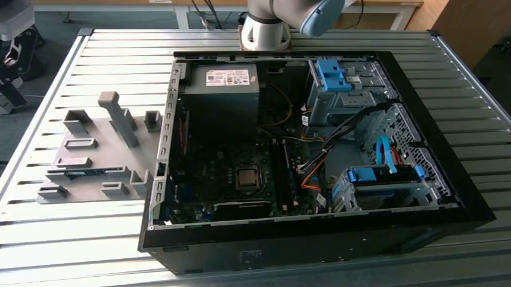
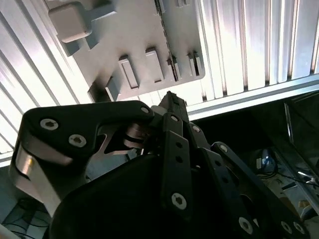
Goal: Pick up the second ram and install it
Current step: 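Pick up the second ram and move it above second insertion slot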
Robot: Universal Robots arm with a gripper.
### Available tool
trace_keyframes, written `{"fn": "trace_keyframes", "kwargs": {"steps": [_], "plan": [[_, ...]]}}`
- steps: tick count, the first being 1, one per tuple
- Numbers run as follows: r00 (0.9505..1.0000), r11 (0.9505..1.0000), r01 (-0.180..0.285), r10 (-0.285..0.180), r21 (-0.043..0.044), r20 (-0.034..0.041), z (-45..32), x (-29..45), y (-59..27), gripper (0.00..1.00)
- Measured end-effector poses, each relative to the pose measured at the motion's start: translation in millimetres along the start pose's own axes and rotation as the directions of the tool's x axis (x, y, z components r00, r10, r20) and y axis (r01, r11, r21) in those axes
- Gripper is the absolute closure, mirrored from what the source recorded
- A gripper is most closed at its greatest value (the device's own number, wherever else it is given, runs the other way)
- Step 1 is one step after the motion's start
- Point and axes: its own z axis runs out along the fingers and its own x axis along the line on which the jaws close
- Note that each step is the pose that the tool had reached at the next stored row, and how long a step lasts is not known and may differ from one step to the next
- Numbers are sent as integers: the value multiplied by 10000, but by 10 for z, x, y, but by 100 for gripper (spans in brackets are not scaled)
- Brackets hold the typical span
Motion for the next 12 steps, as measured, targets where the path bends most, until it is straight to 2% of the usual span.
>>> {"fn": "trace_keyframes", "kwargs": {"steps": [12], "plan": [[10000,10000,60,-60,2,-1,1,0,0,89]]}}
